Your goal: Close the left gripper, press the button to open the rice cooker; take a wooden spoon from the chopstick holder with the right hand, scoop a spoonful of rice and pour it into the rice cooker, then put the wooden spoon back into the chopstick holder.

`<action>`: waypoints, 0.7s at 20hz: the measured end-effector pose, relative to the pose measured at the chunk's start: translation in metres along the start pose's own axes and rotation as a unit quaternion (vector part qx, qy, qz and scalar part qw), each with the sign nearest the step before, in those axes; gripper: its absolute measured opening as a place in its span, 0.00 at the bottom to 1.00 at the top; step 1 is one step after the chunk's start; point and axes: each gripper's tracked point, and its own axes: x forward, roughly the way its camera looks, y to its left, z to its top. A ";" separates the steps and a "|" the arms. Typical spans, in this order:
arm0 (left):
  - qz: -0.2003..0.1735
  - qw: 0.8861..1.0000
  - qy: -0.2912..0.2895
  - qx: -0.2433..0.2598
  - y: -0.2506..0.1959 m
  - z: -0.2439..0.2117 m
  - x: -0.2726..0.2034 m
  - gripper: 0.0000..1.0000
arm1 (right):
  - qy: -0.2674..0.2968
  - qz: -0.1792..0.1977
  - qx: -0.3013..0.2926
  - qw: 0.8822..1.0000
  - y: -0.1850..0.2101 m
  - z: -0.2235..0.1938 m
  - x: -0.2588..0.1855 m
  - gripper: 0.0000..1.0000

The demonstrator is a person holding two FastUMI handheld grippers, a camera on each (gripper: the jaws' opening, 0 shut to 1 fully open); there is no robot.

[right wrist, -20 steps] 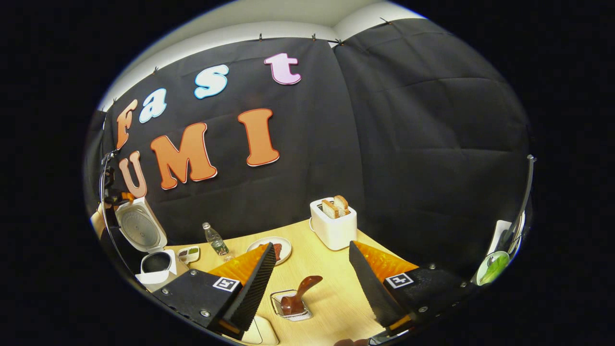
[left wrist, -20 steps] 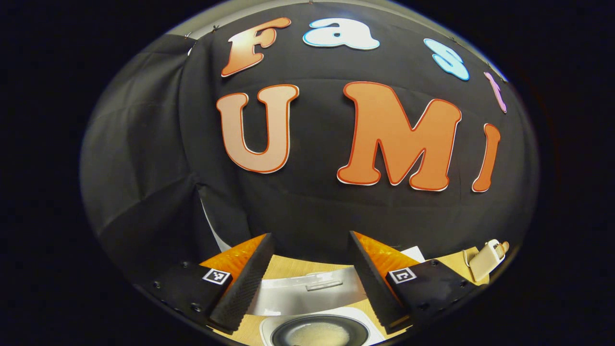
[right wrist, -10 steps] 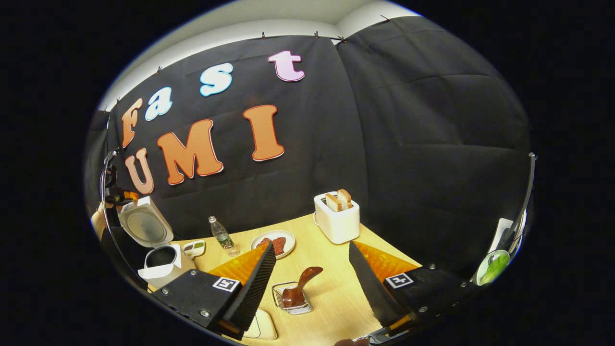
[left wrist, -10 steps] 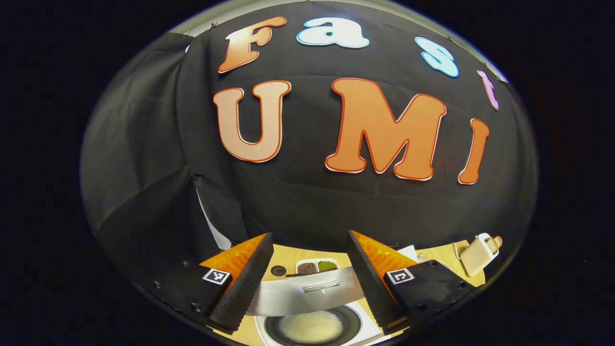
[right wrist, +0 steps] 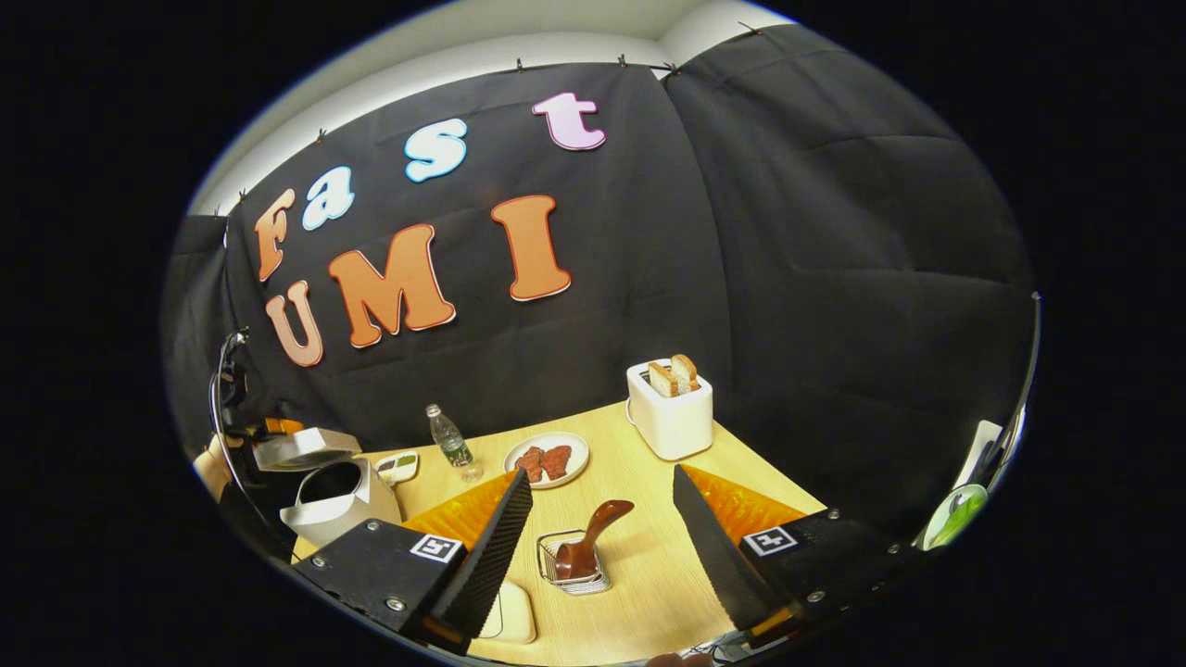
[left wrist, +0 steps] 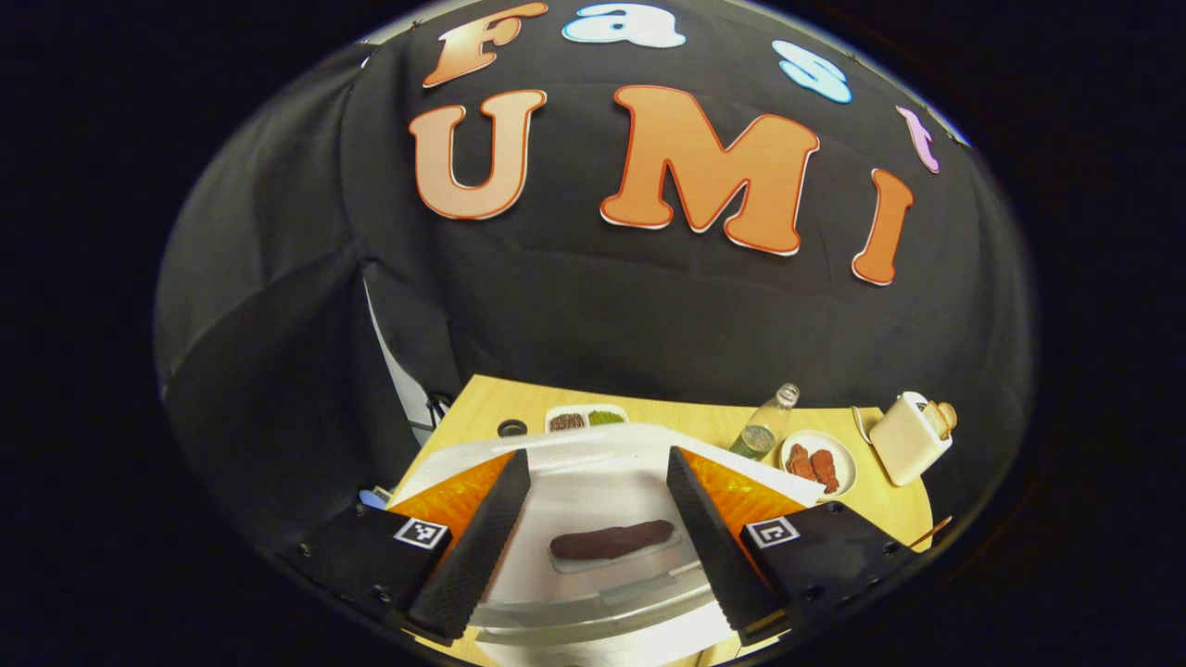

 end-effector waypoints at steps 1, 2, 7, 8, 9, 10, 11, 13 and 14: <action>0.003 1.000 0.001 -0.007 0.000 -0.008 0.001 1.00 | 0.004 0.001 0.003 1.000 -0.003 -0.002 -0.001 0.95; 0.009 1.000 0.005 -0.004 0.002 -0.016 0.002 1.00 | 0.006 0.001 0.006 1.000 -0.005 -0.004 -0.002 0.95; 0.028 1.000 -0.002 0.013 0.000 -0.037 0.000 0.99 | 0.029 0.004 0.014 0.999 -0.012 -0.022 -0.002 0.95; 0.031 0.999 -0.001 0.014 -0.001 -0.041 0.000 0.99 | 0.034 0.006 0.014 0.999 -0.012 -0.026 -0.001 0.94; 0.034 0.999 -0.001 0.017 -0.001 -0.047 0.000 1.00 | 0.039 0.007 0.015 0.999 -0.011 -0.029 -0.001 0.95; 0.037 0.999 -0.001 0.021 -0.001 -0.051 0.001 1.00 | 0.043 0.010 0.016 0.999 -0.009 -0.032 0.001 0.95; 0.041 0.999 0.001 0.022 -0.001 -0.058 0.002 1.00 | 0.048 0.012 0.017 0.999 -0.008 -0.034 0.002 0.95; 0.048 0.998 0.009 0.025 -0.002 -0.074 0.006 1.00 | 0.055 0.018 0.017 0.998 -0.004 -0.038 0.003 0.95; 0.053 0.998 0.008 0.029 -0.001 -0.080 0.007 1.00 | 0.056 0.019 0.014 0.998 -0.003 -0.039 0.005 0.95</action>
